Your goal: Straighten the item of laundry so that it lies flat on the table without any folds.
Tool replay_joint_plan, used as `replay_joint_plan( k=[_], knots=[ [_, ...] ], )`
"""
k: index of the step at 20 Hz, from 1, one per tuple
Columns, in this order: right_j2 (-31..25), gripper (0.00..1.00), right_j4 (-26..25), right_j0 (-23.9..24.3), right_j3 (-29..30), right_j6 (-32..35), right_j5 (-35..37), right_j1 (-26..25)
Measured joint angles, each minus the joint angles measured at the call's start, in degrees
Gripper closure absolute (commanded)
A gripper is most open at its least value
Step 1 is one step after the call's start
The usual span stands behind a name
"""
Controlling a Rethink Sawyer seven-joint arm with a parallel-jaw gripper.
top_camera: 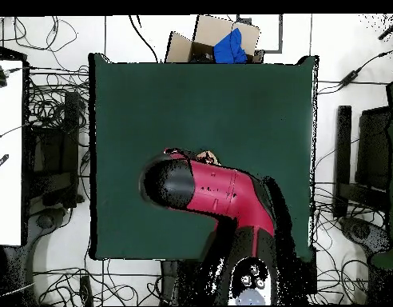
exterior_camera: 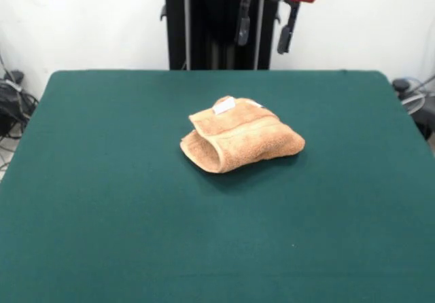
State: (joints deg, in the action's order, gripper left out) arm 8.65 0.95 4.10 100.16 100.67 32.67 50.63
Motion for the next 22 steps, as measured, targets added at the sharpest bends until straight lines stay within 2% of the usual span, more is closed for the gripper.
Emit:
replay_joint_plan(
  k=[3, 6, 7, 8, 10, 14, 18, 22],
  knots=[
    [0.18, 0.0, 0.04, -0.24, -0.64, 0.02, 0.76, -0.36],
    [10.36, 0.0, -0.99, -6.59, -6.66, 4.8, 4.61, -6.64],
    [11.72, 0.0, -0.84, -7.72, -7.28, 6.09, 5.27, -7.57],
    [14.29, 0.0, 0.67, -10.87, -7.89, 11.15, 6.06, -9.86],
    [14.61, 0.0, 1.64, -11.97, -7.68, 14.0, 5.62, -10.64],
    [16.47, 0.0, 2.76, -15.47, -7.08, 24.01, -0.63, -13.5],
    [17.67, 0.0, 2.38, -16.73, -7.09, 27.06, -5.68, -14.66],
    [18.36, 0.0, 0.67, -16.81, -7.23, 27.19, -10.34, -15.08]
  ],
)
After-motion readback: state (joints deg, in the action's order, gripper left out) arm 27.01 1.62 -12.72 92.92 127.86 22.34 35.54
